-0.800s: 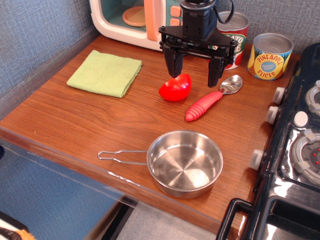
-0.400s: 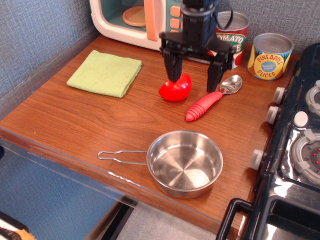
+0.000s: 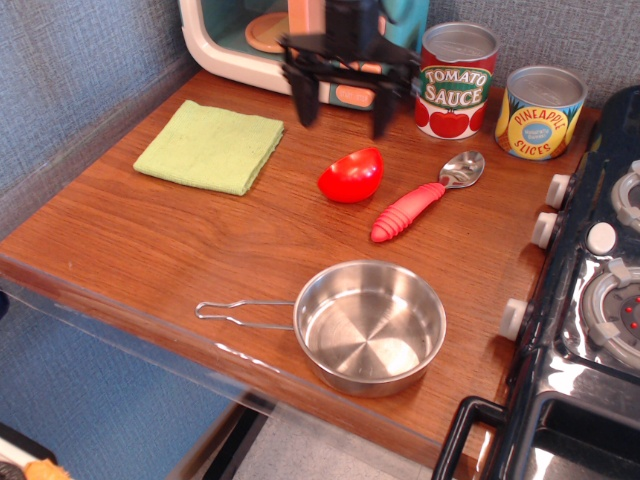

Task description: Slide the green rag slightly forward away from the microwave.

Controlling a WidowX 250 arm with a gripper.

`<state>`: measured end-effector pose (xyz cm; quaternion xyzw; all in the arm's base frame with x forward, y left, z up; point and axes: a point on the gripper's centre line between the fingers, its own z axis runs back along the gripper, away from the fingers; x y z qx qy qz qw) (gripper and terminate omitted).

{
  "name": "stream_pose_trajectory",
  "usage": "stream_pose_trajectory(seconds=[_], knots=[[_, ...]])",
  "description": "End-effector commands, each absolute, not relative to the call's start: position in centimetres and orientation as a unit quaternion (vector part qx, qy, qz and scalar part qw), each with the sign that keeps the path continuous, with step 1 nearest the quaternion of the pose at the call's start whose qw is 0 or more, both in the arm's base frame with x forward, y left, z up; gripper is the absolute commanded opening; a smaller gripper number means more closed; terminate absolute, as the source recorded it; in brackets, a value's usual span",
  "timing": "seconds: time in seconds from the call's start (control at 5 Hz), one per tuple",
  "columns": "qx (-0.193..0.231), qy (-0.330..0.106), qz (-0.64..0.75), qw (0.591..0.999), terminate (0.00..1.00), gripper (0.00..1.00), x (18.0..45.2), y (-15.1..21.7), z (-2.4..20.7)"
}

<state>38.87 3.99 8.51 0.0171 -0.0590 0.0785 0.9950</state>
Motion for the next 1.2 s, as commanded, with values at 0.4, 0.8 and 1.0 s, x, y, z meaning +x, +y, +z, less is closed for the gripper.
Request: stream_pose_trajectory(seconds=[0.4,0.8,1.0], knots=[[0.001,-0.071,-0.026,0.997,0.0,1.0,38.7,13.8,6.8],[0.027,-0.112,-0.017,0.993,0.0,1.0,38.9,14.6,4.2],[0.074,-0.102,-0.016,0.992,0.0,1.0,38.9,14.7,3.6]])
